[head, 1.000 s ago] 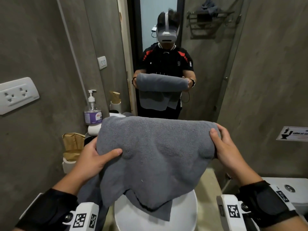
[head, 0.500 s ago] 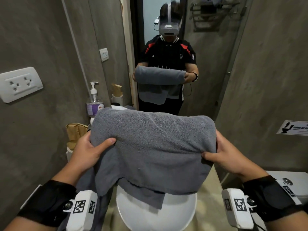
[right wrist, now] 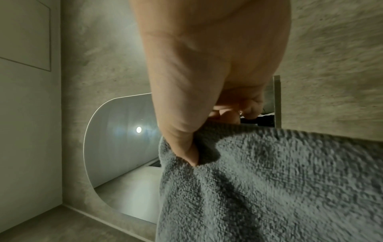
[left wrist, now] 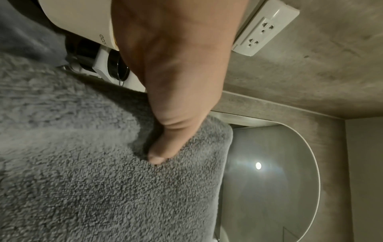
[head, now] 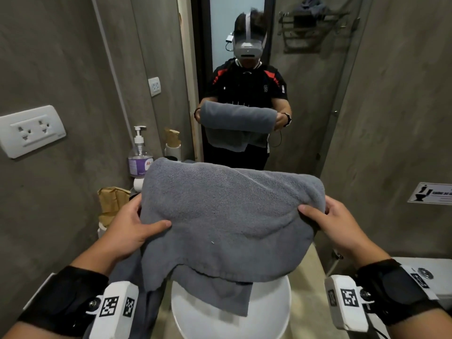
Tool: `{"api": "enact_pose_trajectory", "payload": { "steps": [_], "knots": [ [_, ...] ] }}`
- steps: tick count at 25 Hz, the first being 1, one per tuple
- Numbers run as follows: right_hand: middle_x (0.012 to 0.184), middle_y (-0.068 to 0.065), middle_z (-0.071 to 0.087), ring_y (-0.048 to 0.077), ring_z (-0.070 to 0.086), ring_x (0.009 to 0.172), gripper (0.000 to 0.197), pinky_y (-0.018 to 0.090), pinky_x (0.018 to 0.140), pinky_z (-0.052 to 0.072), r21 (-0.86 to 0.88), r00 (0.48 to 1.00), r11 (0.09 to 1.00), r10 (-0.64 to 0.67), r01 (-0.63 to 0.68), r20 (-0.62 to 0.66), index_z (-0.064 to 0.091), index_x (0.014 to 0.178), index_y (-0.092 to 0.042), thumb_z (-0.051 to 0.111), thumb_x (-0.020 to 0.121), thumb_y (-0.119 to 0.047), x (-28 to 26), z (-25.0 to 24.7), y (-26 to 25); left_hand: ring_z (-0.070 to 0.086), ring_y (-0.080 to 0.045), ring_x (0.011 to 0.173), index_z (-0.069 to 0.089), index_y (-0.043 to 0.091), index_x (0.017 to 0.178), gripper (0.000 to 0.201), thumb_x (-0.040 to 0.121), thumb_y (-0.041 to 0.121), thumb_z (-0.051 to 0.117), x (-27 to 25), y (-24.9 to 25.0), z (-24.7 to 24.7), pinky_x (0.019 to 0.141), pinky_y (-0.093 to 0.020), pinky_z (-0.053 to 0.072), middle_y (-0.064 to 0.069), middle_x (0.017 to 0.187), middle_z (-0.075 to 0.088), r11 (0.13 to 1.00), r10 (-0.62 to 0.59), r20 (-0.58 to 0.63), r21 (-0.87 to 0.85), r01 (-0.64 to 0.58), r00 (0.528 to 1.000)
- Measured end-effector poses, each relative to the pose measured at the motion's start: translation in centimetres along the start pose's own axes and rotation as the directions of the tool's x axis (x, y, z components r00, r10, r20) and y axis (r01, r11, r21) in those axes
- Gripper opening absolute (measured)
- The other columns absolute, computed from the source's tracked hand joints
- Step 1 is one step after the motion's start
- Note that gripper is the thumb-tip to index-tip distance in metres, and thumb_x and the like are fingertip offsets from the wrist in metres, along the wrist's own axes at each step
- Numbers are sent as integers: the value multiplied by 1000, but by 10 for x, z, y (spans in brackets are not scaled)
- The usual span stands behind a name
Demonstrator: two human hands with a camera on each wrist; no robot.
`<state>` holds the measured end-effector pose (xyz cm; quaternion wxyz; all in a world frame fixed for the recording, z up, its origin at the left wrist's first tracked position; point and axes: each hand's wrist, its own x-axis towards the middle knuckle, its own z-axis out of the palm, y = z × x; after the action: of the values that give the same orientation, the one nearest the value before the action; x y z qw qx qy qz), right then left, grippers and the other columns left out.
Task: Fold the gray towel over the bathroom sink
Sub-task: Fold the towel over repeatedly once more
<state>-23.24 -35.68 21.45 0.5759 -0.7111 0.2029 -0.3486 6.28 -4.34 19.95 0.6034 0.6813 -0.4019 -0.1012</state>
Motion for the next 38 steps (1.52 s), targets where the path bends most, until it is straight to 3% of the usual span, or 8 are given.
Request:
{"api": "enact_pose_trajectory", "payload": {
  "steps": [6,13,16,19,22,26,30,38],
  "knots": [
    [115,0,74,11,70,104,32,28,81,59,127,997,990,71,-65,-40,65,120,-25,67,91,-11,11,3,18,66,1,105,61,28,117,54,79,-7,77,10,0,9,83,-13,51,18,113,73,997,79,1,21,-79,997],
    [113,-32,65,-10,64,102,60,17,73,57,9,997,1000,-6,7,-80,42,136,-46,66,82,-55,18,1,-4,63,-7,117,61,43,125,63,70,72,72,15,-1,10,91,-25,53,8,128,65,1000,3,-15,-8,-3,1000],
    [118,-24,68,-4,64,109,48,33,96,53,-33,995,998,-56,53,-82,56,130,-39,59,86,-57,18,3,-11,65,-6,116,64,50,118,55,69,76,71,12,2,17,85,-13,52,14,124,70,993,5,-26,-119,-8,1000],
    [120,-11,71,13,66,114,44,55,100,51,3,1000,1000,-5,5,-10,62,125,-41,64,85,-58,11,2,-12,66,-13,117,62,47,121,65,62,60,87,4,-2,13,87,-22,56,6,127,69,984,-24,34,-178,30,999],
    [126,-8,68,15,64,119,75,42,96,56,58,981,998,-15,4,192,55,130,-44,90,65,-33,1,-7,-8,67,-23,117,61,34,126,81,54,45,96,-2,-7,9,91,-35,58,-4,127,70,976,-51,21,-211,55,998],
    [137,-8,61,13,54,131,106,39,110,45,-71,942,997,25,-1,335,37,147,-30,90,62,5,-6,-11,-4,67,-21,116,62,34,124,78,55,48,95,-7,-8,7,91,-32,57,-3,126,70,978,-32,-6,-205,31,999],
    [140,-1,59,15,52,133,90,42,115,38,-132,939,991,16,32,344,40,147,-17,71,72,23,-11,-15,-1,67,-18,116,62,36,124,75,58,54,92,-11,-12,4,91,-31,56,0,126,71,985,-39,-9,-171,37,999],
    [112,7,74,26,68,110,34,35,88,59,-39,982,997,73,-67,175,62,120,-8,63,89,6,-9,-16,5,69,-16,111,61,28,125,72,63,51,87,-3,5,0,82,-26,59,3,122,72,982,-98,36,-157,102,995]
  ]
}}
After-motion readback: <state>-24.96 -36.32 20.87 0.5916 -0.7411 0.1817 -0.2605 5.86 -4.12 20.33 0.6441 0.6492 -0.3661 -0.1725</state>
